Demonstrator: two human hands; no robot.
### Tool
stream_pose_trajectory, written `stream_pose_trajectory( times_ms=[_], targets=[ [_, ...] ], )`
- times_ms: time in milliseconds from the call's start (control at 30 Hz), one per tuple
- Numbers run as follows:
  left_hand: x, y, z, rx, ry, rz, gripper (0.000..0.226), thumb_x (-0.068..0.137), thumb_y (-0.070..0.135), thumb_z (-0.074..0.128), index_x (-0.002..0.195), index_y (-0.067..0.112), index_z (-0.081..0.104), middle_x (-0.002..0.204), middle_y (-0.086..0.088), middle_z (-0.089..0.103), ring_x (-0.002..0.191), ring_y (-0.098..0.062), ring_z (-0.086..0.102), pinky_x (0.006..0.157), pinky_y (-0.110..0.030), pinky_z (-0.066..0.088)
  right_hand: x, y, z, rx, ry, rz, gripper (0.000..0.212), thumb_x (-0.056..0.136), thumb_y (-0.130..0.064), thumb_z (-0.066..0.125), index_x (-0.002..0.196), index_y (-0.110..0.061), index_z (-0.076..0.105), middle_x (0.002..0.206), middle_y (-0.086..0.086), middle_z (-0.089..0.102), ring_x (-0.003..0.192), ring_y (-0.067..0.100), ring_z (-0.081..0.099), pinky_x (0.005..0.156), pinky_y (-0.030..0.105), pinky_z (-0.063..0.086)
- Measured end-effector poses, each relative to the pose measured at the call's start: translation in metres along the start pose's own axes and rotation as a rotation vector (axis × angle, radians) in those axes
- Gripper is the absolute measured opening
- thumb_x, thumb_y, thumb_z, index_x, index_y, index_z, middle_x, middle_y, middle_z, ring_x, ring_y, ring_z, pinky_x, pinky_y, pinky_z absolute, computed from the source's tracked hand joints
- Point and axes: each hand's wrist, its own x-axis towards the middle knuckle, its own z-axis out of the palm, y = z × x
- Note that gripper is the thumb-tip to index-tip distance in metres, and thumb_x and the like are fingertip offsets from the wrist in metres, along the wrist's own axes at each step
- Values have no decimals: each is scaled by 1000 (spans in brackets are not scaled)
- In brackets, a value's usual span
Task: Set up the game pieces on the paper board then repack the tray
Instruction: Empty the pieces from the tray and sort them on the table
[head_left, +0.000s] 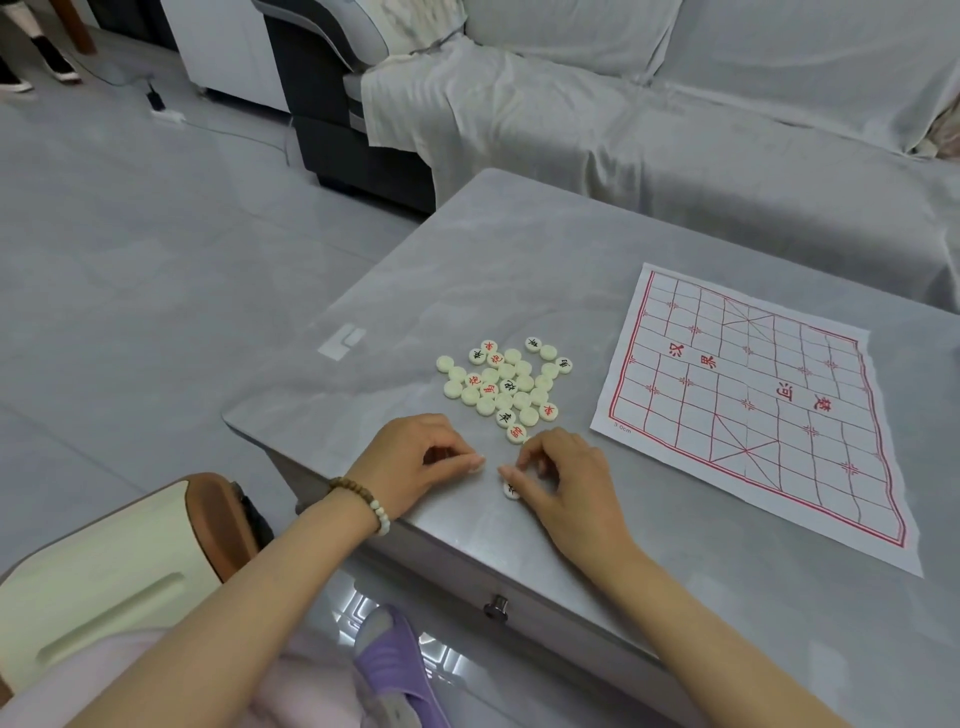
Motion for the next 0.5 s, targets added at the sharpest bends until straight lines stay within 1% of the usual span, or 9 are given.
stream_pose_trajectory(
  times_ms=[67, 133, 200, 267, 333, 400, 500],
  targets=[
    [4, 1, -1, -25, 27, -17, 9, 80, 33, 69, 79, 25, 73, 74, 11, 66, 72, -5, 60, 64, -12, 44, 2, -1, -5, 62, 34, -4, 14, 80, -32, 71, 81, -30, 57, 78, -17, 51, 75, 1, 48, 72, 22, 35],
    [7, 2, -1, -25, 35, -45, 9, 80, 32, 68, 79, 24, 73, 74, 12, 68, 72, -4, 61, 64, -11, 45, 7, 0, -14, 94, 65, -13, 9, 83, -29, 68, 91, -29, 64, 84, -16, 52, 80, 0, 49, 74, 21, 37],
    [10, 2, 0, 6, 18, -62, 12, 82, 33, 67, 78, 23, 72, 73, 11, 67, 68, -5, 59, 62, -11, 44, 15, 6, -23, 43, 65, -23, 15, 86, -27, 64, 101, -27, 68, 88, -10, 53, 83, 1, 49, 76, 23, 39],
    [13, 3, 1, 15, -4, -68, 13, 82, 34, 66, 77, 23, 71, 70, 10, 65, 62, -3, 55, 58, -8, 39, 25, 15, -28, -49, 47, -46, 21, 88, -23, 62, 107, -26, 69, 91, -8, 52, 85, 7, 49, 78, 26, 39],
    [16, 3, 1, 23, -26, -70, 14, 82, 35, 66, 76, 22, 71, 70, 8, 64, 61, -4, 52, 57, -8, 38, 34, 21, -32, -140, 24, -79, 22, 88, -21, 62, 108, -27, 70, 92, -9, 49, 86, 11, 48, 77, 27, 34],
    [19, 1, -1, 24, -28, -72, 14, 82, 35, 66, 75, 23, 70, 70, 9, 64, 62, -4, 53, 59, -10, 40, 42, 23, -33, -207, -5, -120, 21, 86, -23, 64, 106, -29, 71, 94, -10, 48, 87, 11, 47, 77, 27, 29],
    [23, 1, -2, -10, 9, -79, 14, 80, 33, 69, 72, 22, 69, 65, 13, 61, 58, 2, 51, 57, -9, 39, 51, 24, -33, -283, -53, -147, 19, 83, -30, 69, 101, -31, 72, 98, -6, 54, 88, 15, 48, 78, 28, 26]
  ],
)
